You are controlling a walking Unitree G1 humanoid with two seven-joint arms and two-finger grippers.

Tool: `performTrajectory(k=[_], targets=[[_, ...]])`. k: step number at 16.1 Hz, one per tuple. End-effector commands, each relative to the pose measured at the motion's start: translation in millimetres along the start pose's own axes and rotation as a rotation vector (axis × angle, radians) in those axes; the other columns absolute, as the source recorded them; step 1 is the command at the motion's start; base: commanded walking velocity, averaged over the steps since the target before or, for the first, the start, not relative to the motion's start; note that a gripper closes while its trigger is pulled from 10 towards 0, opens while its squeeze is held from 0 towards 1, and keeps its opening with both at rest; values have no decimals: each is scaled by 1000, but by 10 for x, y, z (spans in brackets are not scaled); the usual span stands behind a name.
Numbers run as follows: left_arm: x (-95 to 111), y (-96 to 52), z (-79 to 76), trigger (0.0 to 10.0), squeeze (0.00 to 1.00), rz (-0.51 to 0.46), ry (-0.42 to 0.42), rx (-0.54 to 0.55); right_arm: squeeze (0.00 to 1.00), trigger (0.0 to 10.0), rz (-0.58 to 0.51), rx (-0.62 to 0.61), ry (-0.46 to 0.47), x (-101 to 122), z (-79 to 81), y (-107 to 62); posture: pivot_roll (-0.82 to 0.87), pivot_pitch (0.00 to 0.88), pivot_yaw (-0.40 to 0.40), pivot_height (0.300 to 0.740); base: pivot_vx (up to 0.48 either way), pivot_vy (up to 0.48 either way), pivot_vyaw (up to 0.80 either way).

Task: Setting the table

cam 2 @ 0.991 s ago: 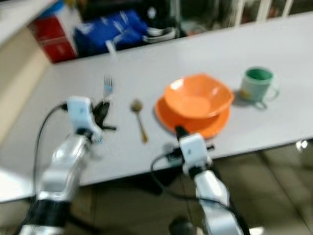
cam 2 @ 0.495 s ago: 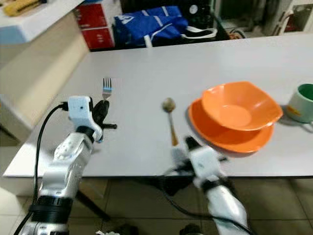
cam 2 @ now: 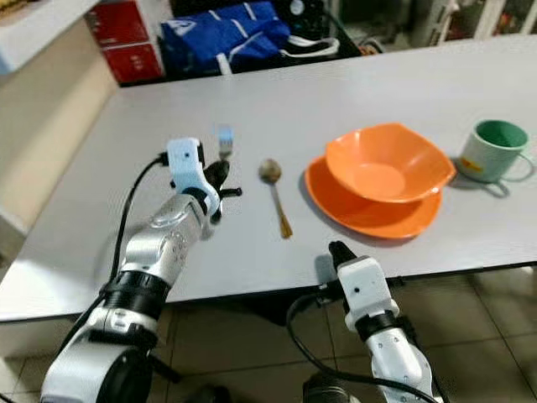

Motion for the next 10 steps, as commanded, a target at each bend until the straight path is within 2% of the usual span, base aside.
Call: performTrajectory(k=[1, 4, 10], targets=[[16, 43, 79, 0, 0, 24, -21, 64, 0, 10000, -25, 4, 5, 76, -2, -2, -395, 73, 172, 702, 0, 0, 0], [29, 105, 74, 0, 0, 58, -26, 98, 0, 10000, -16, -1, 2, 64, -18, -31, -396, 75, 174, 702, 0, 0, 0], [0, 185, -311, 0, 0, 149, -129, 25, 0, 10000, -15, 6, 9, 70, 30, -12, -396, 79, 189, 702, 0, 0, 0]])
Point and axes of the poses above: a point about 5 cm out from each wrist's last joint towards the gripper, its own y axis pointing out of the wrist towards the gripper, its own x axis along the axis of the wrist's last joint, z = x × y, the point moved 1 cm from there along y, pointing out of the wrist towards the gripper, and after that the axes turned 8 degrees about y, right-handed, at the moved point
